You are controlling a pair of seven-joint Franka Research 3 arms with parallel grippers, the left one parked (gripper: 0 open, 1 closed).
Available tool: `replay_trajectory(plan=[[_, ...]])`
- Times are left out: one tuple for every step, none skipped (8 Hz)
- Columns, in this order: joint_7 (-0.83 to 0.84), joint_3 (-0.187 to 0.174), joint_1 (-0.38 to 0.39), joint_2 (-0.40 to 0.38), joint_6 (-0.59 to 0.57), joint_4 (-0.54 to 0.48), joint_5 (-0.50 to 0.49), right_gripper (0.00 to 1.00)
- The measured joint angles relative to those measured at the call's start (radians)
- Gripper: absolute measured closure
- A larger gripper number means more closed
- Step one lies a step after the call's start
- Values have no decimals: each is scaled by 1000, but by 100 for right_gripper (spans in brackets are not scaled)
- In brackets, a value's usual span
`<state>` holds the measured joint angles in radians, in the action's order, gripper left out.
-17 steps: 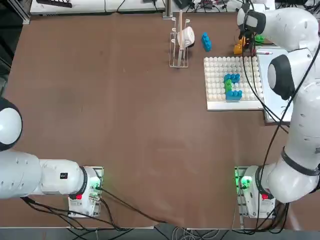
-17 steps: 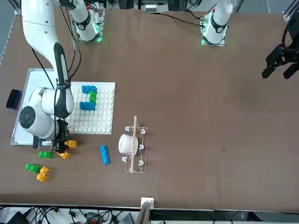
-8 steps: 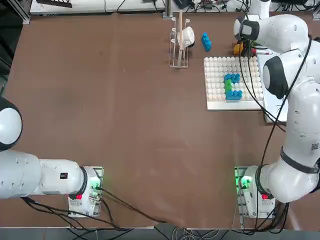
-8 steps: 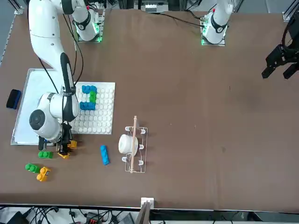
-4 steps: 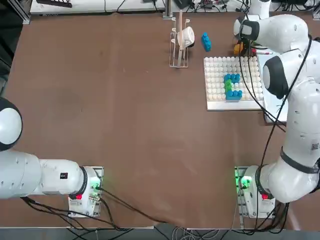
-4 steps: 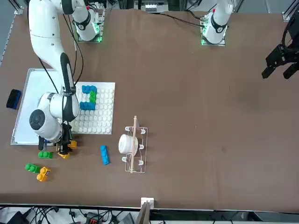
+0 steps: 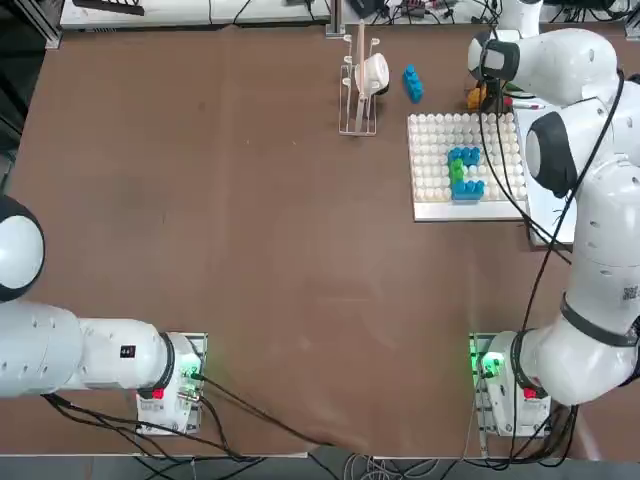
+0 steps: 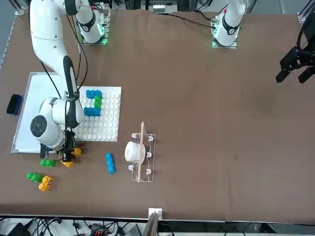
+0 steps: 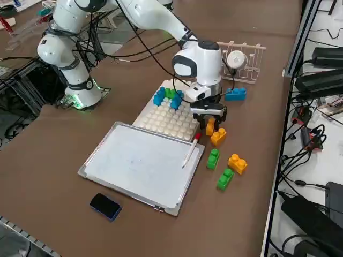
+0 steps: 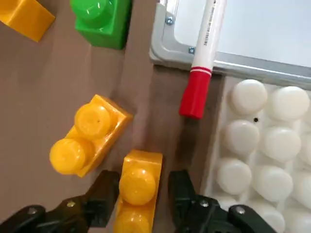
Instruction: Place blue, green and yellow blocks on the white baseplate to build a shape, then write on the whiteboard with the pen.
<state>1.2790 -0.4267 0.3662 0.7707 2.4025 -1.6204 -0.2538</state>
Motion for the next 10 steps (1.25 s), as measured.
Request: replay_trajectory(plan=[[0, 0, 0, 0, 0, 0, 0, 38], [0, 0, 0, 0, 0, 0, 0, 40], [0, 0, 0, 0, 0, 0, 0, 46], [0, 0, 0, -3, 0, 0, 0, 59], [0, 0, 1, -4, 0, 1, 0, 59], [0, 0, 4, -6, 0, 4, 0, 59], [-4, 0, 5, -11, -8, 11, 0, 59], [-31, 0, 7, -25, -28, 18, 0, 59], [-81, 1, 12, -49, -63, 25, 0, 59], [-152, 1, 16, -87, -119, 29, -1, 59]])
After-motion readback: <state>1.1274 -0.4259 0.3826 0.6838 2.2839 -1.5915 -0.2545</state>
